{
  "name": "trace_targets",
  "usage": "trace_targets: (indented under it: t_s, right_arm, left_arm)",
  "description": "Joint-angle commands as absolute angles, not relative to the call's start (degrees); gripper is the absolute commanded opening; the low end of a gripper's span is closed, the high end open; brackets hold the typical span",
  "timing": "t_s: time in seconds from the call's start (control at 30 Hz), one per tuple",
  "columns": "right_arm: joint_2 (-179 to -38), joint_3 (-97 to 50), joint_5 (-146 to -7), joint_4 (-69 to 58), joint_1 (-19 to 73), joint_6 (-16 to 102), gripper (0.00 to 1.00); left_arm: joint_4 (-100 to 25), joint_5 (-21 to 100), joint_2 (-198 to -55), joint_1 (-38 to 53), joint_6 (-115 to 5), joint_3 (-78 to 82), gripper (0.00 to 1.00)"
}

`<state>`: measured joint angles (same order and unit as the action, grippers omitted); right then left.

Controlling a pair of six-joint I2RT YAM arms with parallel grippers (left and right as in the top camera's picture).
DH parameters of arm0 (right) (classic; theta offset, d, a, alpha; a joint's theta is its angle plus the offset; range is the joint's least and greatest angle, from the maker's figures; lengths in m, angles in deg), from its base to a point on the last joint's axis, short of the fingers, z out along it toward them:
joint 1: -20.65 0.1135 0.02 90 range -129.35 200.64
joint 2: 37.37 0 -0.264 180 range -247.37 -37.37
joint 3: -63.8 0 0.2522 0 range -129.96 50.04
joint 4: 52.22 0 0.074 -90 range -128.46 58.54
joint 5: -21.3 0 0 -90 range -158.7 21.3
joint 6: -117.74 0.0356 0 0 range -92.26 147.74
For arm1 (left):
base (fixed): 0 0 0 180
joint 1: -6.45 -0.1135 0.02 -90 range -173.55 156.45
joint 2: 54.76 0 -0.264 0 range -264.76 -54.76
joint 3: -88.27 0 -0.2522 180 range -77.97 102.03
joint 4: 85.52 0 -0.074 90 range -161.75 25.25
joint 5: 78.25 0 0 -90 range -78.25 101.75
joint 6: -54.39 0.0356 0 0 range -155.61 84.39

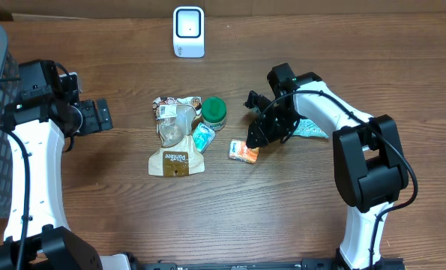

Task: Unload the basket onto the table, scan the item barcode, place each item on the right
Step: 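Lift the orange Kleenex pack with the right gripper and turn it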

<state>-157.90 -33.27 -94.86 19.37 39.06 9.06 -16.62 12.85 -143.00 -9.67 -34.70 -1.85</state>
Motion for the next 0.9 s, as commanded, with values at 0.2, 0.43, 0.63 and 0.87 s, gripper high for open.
trace_targets:
  t_s: [0.2, 0.43, 0.63, 0.87]
  right_arm:
    - [-158.09, -31.63, -98.55, 20.11, 38.99, 10.77, 0.21]
    - [-158.09, -31.61, -98.40, 20.31, 39.56, 32.97, 0.04]
    - [-157.85, -31.61, -98.40, 17.88, 40.50, 42.22, 0.04]
    - [-151.76, -31.78, -100.36, 17.03, 39.67, 42.31, 0.04]
  left_arm:
    - [-16.69, 13.27, -143.16, -9.69, -35.64, -1.37, 1.00]
    - [-16.66, 13.27, -143.16, -9.69, -35.64, -1.35, 1.00]
    - [-16.69, 13.27, -143.16, -9.69, -35.64, -1.37, 0.99]
    - [-16.69, 13.27, -143.16, -9.69, -35.64, -1.37, 1.00]
